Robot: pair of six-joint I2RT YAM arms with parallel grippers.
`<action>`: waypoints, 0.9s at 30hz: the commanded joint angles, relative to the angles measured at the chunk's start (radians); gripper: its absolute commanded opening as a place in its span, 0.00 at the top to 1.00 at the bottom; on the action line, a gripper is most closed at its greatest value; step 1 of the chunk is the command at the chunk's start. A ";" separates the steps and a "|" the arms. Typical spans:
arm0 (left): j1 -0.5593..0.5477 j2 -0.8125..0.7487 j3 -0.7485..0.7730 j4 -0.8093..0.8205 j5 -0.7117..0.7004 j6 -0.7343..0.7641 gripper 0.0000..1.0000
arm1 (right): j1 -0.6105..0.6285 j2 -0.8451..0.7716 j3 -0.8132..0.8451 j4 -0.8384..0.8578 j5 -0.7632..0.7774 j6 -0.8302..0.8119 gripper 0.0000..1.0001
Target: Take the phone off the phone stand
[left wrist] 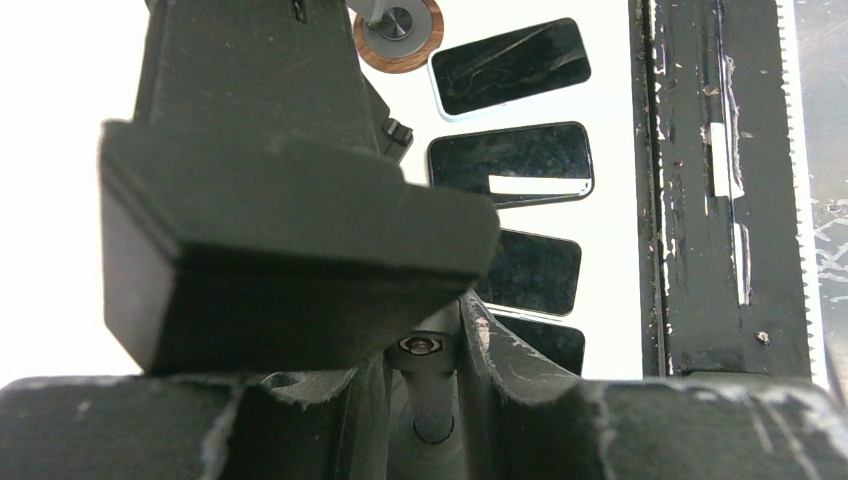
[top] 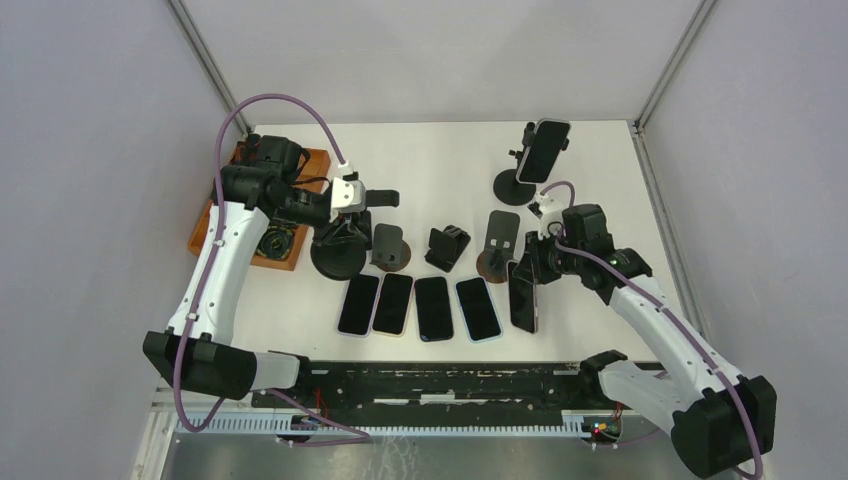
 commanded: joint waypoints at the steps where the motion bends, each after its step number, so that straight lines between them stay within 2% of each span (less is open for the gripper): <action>1: 0.003 -0.005 0.037 0.041 0.071 -0.040 0.98 | -0.026 0.042 -0.085 0.125 0.017 -0.020 1.00; 6: 0.002 -0.006 0.041 0.044 0.073 -0.044 0.98 | -0.059 0.105 -0.174 0.246 -0.036 -0.035 0.99; 10: 0.003 -0.007 0.041 0.059 0.078 -0.062 0.98 | -0.073 0.138 -0.214 0.302 -0.028 -0.024 0.71; 13: 0.003 -0.008 0.042 0.075 0.085 -0.077 0.98 | -0.079 0.137 -0.254 0.350 0.016 0.001 0.55; 18: 0.002 -0.009 0.042 0.092 0.089 -0.092 0.98 | -0.088 0.119 -0.306 0.364 0.112 0.033 0.43; 24: 0.002 -0.008 0.041 0.106 0.094 -0.104 0.98 | -0.088 0.064 -0.336 0.324 0.231 0.055 0.38; 27: 0.003 -0.008 0.038 0.124 0.095 -0.125 0.98 | -0.088 0.012 -0.369 0.320 0.219 0.085 0.37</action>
